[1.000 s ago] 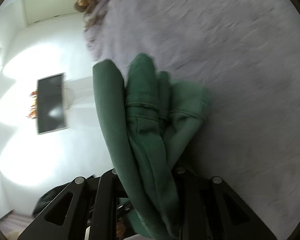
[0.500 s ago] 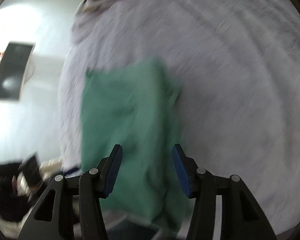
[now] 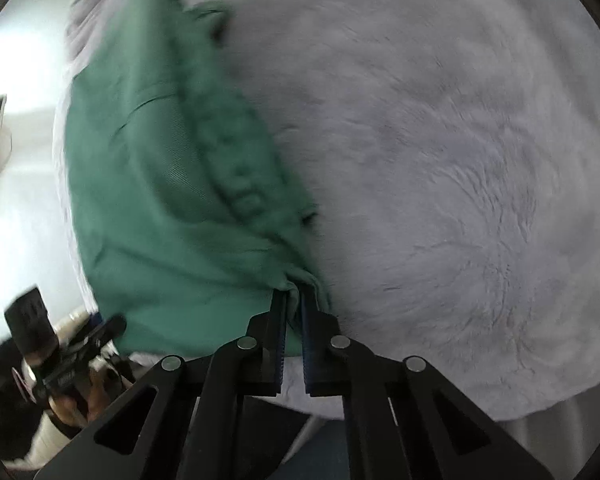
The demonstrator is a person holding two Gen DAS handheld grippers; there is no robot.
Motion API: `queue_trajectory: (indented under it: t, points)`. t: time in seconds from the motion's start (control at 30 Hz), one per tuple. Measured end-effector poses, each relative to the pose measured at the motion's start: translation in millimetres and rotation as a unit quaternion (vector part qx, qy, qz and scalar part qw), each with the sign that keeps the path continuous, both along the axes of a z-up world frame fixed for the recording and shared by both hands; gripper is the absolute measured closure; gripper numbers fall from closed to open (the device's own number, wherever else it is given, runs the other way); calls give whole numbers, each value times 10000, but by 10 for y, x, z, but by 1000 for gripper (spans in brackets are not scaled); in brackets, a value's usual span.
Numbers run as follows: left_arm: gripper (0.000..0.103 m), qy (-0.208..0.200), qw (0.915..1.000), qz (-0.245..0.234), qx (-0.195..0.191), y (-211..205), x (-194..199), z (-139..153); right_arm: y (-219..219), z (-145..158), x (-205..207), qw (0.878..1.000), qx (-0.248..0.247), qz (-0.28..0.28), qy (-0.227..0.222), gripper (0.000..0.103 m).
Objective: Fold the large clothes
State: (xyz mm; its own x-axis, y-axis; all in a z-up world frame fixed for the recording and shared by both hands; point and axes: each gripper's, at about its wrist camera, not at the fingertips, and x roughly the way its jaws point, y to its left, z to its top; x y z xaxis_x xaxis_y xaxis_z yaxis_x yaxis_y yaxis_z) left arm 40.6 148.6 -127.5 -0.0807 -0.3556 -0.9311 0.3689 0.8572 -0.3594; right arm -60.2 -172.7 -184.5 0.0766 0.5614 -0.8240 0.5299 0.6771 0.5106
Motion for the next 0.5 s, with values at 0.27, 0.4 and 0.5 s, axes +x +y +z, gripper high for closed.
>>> queue_trajectory:
  t: [0.27,0.4,0.5]
  points:
    - [22,-470,9971,209,557,-137,37,357,123,492,85,9953,-716,642,-123,94]
    - [22,-659,9944,442,699,-99,207,506,152,799,143,9922,-972,719,-317,93]
    - [22,-834,9911,539,886,-107,283,596,150,933,178,9905,-1125,660,-442,93]
